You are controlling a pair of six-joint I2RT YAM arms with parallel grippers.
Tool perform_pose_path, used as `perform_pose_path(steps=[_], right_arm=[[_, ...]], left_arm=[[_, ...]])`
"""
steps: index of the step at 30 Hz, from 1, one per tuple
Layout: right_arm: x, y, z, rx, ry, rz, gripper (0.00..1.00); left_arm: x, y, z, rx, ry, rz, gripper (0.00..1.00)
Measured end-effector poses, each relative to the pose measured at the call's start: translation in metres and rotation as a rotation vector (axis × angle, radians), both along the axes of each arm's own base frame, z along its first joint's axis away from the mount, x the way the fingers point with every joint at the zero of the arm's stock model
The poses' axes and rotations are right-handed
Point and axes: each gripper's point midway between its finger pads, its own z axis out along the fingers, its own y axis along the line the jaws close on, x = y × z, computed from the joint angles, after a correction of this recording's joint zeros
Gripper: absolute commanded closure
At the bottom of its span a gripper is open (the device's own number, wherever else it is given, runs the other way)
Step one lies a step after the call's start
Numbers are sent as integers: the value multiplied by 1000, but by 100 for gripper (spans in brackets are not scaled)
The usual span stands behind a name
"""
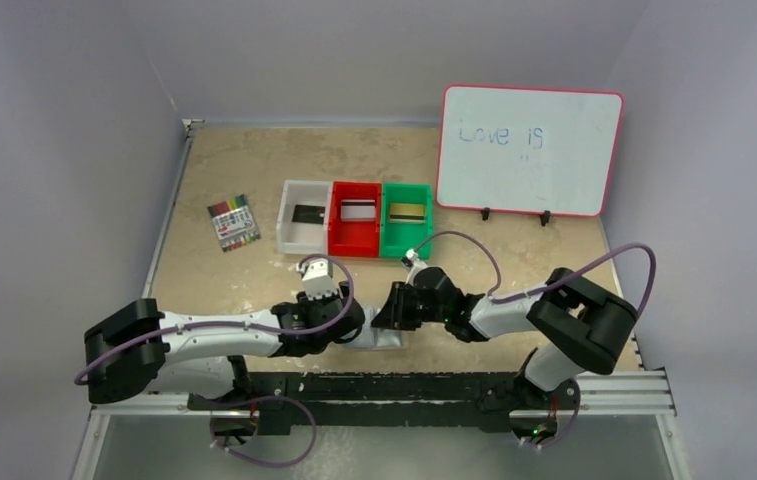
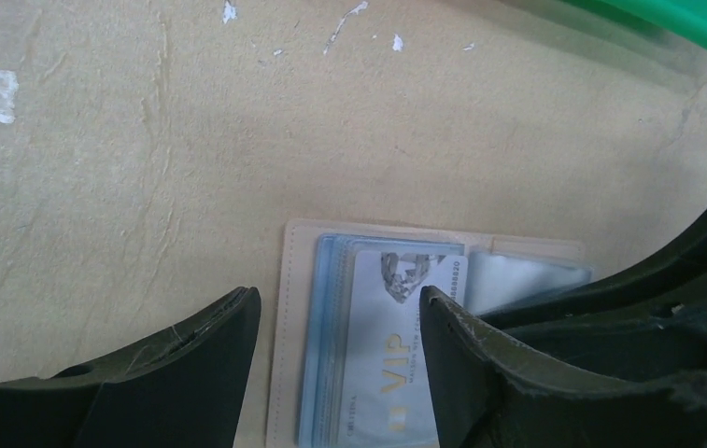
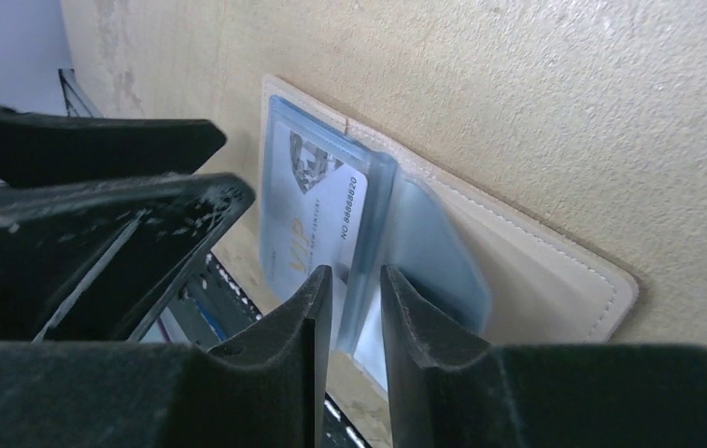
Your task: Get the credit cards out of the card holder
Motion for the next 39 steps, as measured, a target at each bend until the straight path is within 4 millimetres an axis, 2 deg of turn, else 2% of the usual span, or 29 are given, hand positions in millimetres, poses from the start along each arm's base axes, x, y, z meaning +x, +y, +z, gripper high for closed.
perform_pose_path(steps=[5, 10, 23, 27, 30, 33, 35, 39], right_arm=[[-3, 5, -1, 60, 24, -10, 75], [-4, 6, -2, 95, 46, -30, 78], [-5, 2, -3, 153, 92, -83, 89], [-6, 0, -2, 182, 111, -97, 90], [-7, 0, -2, 200, 124, -107, 85], [-7, 0, -1, 210, 129, -110, 85], [-6, 0, -1, 211, 131, -112, 87], [-6, 0, -2, 206, 135, -115, 99]], left_arm=[[-5, -1, -15, -51, 62, -39, 47], [-10, -14, -15, -87, 82, -101, 54], [-11, -16, -24, -47, 93, -138, 73], [-9, -18, -25, -45, 89, -137, 80], [-6, -19, -24, -42, 82, -134, 84], [-5, -20, -23, -40, 77, -130, 88], [-4, -20, -23, -40, 73, -128, 90], [-4, -20, -23, -38, 67, -126, 94]])
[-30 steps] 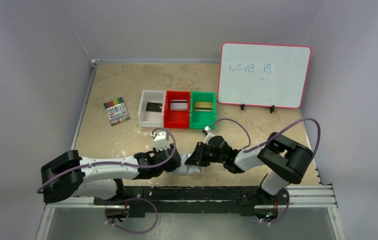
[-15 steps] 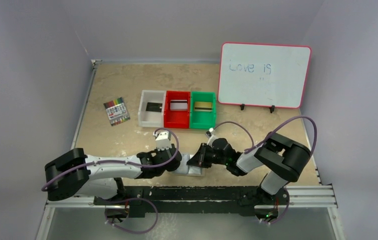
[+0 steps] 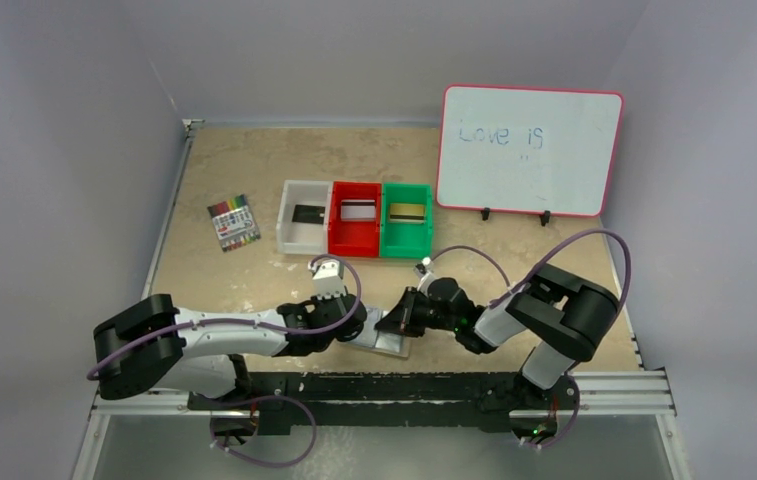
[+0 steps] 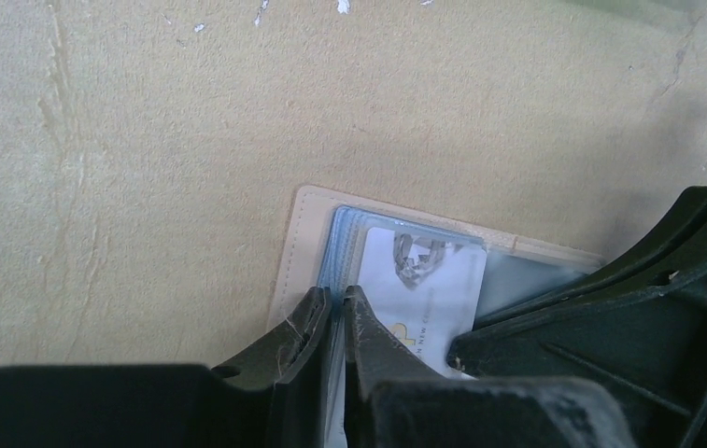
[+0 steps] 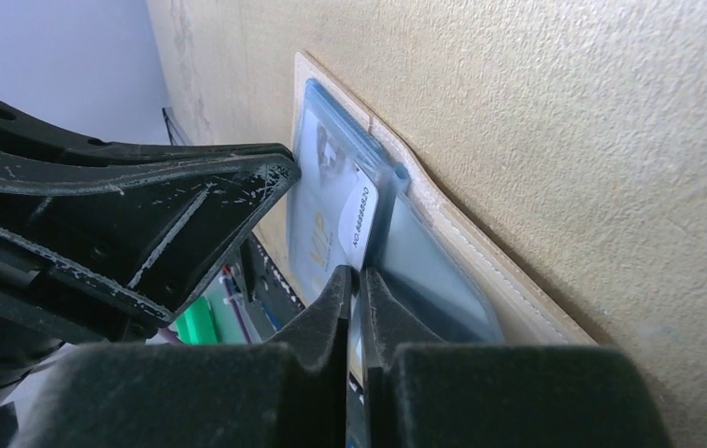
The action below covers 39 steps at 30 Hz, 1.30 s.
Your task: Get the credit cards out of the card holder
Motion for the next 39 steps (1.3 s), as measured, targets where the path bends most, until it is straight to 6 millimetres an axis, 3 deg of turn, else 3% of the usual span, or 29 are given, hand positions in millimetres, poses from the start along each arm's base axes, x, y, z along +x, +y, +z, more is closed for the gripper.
perform_pose_path(steps=[11, 15, 19, 22, 28, 33, 39], right_arm=[[6, -5, 14, 15, -20, -34, 100], [6, -7, 12, 9, -15, -37, 100], [7, -9, 4, -5, -4, -40, 100], [7, -9, 0, -4, 5, -32, 100], [6, -8, 1, 1, -6, -16, 100], [7, -9, 0, -1, -13, -11, 99], [7, -13, -1, 2, -9, -22, 96]], left_arm=[[-1, 7, -1, 25, -5, 11, 97], [-3, 7, 0, 28, -3, 7, 82], [-6, 3, 8, -2, -10, -12, 52], [-8, -5, 21, -64, -29, -35, 41], [-10, -15, 25, -89, -36, -90, 41], [-14, -12, 4, 53, 16, -109, 48], [-13, -21, -1, 167, 12, -135, 60]])
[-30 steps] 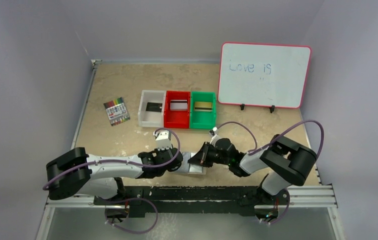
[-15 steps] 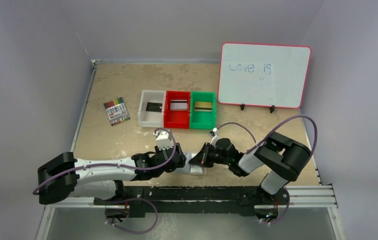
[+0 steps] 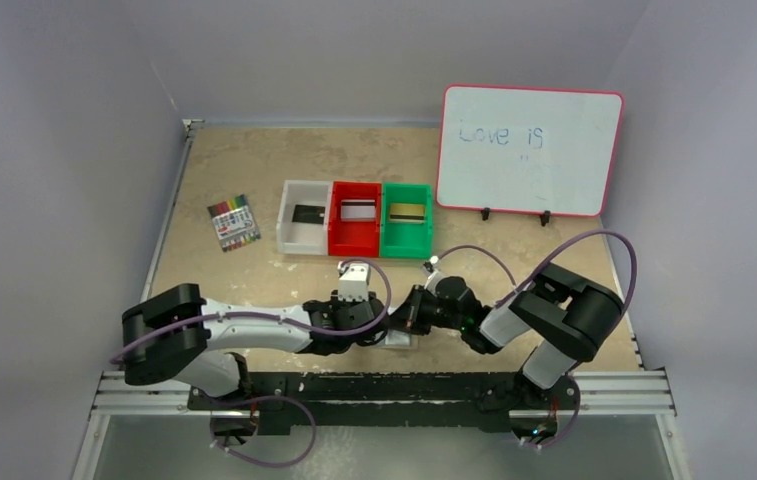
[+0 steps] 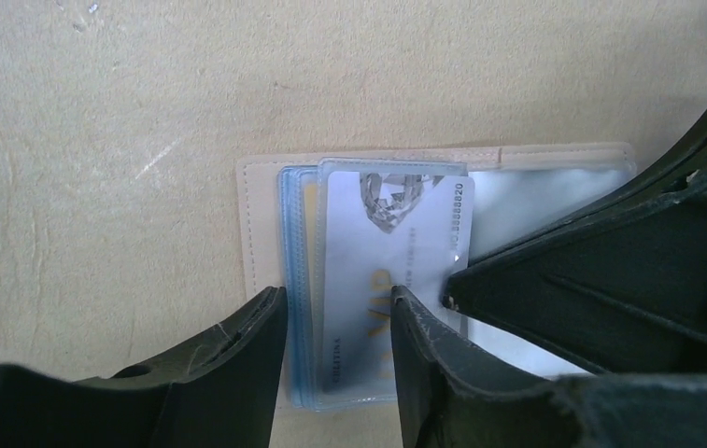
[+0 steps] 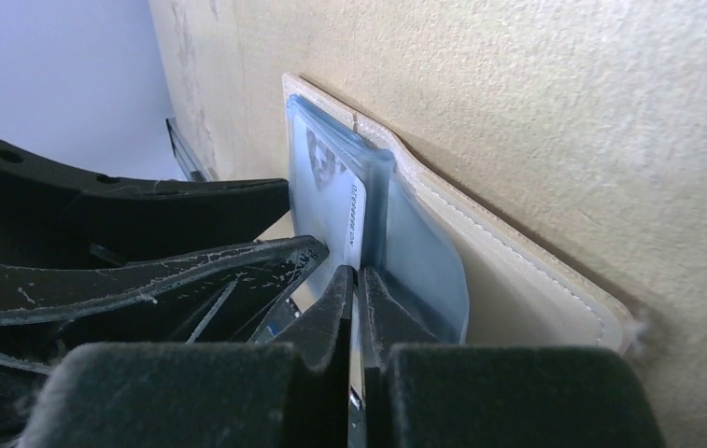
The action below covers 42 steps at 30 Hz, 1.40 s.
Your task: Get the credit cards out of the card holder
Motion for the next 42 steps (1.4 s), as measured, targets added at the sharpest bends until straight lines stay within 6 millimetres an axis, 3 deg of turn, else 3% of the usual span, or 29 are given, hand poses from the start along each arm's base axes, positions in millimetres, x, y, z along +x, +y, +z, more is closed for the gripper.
perform_pose_path(steps=[6, 13, 19, 32, 36, 42], right_arm=[[1, -5, -1, 5, 5, -16, 90], [2, -8, 0, 7, 9, -29, 100], [3, -10, 3, 7, 5, -46, 100], [0, -22, 4, -28, 11, -78, 100], [0, -24, 2, -36, 16, -79, 99], [0, -24, 1, -39, 14, -77, 87]], left_arm=[[3, -3, 0, 67, -24, 11, 66], [6, -7, 2, 182, -77, 2, 77], [6, -11, 3, 197, -101, 1, 78], [5, -16, 4, 152, -99, 30, 76], [5, -16, 4, 146, -98, 35, 67], [1, -8, 4, 114, -95, 32, 55]])
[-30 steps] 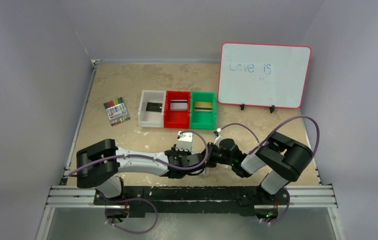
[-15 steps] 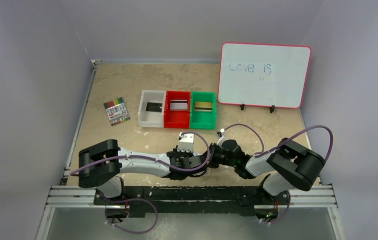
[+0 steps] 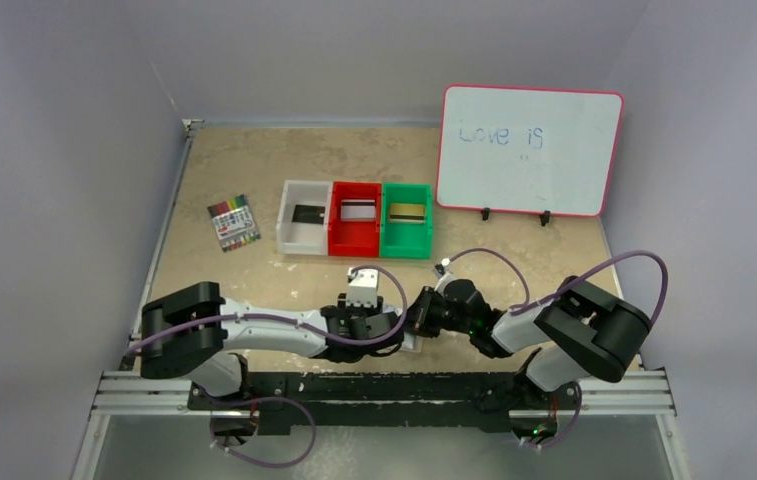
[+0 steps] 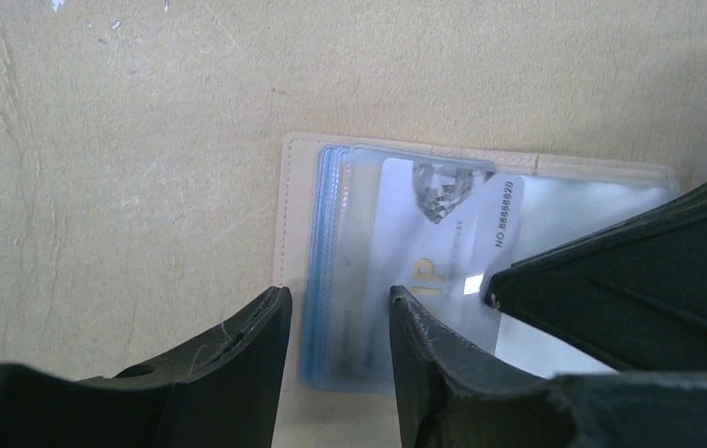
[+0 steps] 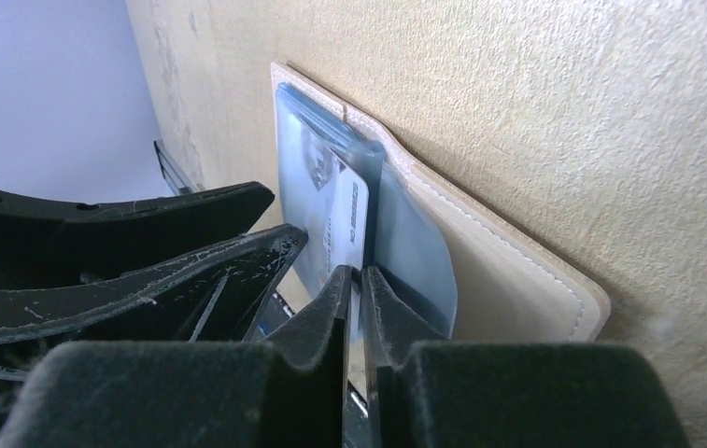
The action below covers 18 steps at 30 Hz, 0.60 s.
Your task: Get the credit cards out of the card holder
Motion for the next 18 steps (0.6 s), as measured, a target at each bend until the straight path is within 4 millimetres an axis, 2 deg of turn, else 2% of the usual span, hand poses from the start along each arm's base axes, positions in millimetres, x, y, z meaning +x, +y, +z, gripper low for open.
perform_pose_path(steps=[4, 8, 18], right_arm=[[0, 0, 0, 1, 3, -3, 81], [4, 2, 7, 30, -1, -26, 74], [10, 3, 9, 61, 19, -70, 74]], left_arm=[[-5, 4, 1, -48, 13, -10, 52], [-7, -1, 4, -97, 16, -17, 52], [-6, -6, 5, -127, 16, -13, 55]])
